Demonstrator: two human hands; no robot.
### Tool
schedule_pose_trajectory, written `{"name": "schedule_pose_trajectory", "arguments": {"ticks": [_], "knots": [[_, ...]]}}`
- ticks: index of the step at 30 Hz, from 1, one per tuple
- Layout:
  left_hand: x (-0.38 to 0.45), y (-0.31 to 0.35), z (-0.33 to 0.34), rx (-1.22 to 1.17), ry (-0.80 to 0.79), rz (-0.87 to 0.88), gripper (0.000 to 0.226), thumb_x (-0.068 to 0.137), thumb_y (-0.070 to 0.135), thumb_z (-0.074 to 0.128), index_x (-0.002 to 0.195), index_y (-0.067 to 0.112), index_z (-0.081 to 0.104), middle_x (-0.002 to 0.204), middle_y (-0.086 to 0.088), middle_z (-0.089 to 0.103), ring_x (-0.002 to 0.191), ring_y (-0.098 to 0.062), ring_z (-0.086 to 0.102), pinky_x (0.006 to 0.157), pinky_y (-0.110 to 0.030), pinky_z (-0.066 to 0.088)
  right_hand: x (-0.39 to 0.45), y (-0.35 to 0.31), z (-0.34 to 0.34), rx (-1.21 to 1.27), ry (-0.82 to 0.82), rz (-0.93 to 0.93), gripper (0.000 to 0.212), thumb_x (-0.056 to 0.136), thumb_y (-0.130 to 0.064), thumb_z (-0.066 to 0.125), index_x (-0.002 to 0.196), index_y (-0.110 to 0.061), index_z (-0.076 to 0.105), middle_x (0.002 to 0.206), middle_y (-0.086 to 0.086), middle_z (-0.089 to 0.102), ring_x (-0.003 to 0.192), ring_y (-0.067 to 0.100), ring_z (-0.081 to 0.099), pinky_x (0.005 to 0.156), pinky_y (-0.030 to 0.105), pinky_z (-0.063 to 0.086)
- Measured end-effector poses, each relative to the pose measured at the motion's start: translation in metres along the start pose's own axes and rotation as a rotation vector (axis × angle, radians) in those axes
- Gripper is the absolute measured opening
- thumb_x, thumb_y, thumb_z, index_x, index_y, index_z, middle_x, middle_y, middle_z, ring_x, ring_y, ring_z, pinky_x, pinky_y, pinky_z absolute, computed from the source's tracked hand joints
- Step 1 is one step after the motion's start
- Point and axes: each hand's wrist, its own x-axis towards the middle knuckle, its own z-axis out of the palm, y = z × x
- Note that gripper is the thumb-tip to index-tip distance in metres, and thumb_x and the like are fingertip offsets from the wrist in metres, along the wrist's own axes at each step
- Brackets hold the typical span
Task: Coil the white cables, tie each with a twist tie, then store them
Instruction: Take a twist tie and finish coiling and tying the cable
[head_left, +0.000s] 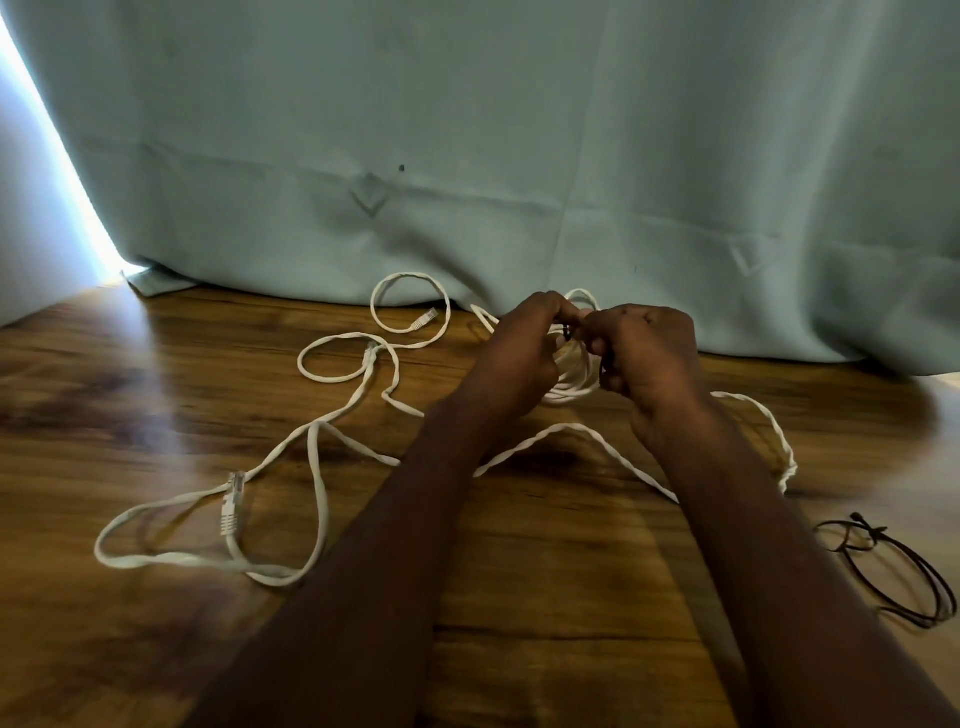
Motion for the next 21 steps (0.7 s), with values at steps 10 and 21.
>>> {"name": "schedule_pose_trajectory", "arguments": {"ticks": [10, 21], "knots": [[0.002, 0.002, 0.003, -0.042, 0.033, -0.052, 0.013, 0.084, 0.002, 0.072, 0.089, 0.014, 0.073, 0.086, 0.006, 0.072, 0.085, -0.011, 0.068, 0.075, -0.029, 0.053, -0.001, -0.005, -0.005, 0.271, -0.055, 0.126, 0.016, 0.091, -0.010, 0.068, 0.075, -0.009, 0.069, 0.062, 0.003, 0.059, 0.041, 0.010, 0.042, 0.040, 0.022, 0.031], [-0.002, 0.007, -0.003, -0.252, 0.073, -0.143, 0.033, 0.083, -0.002, 0.076, 0.096, 0.015, 0.051, 0.086, -0.015, 0.065, 0.081, -0.027, 0.070, 0.073, -0.051, 0.062, 0.007, -0.002, -0.010, 0.232, 0.011, -0.226, 0.031, 0.091, -0.001, 0.061, 0.113, -0.019, 0.075, 0.109, -0.007, 0.079, 0.106, 0.008, 0.071, 0.078, 0.030, 0.051]]}}
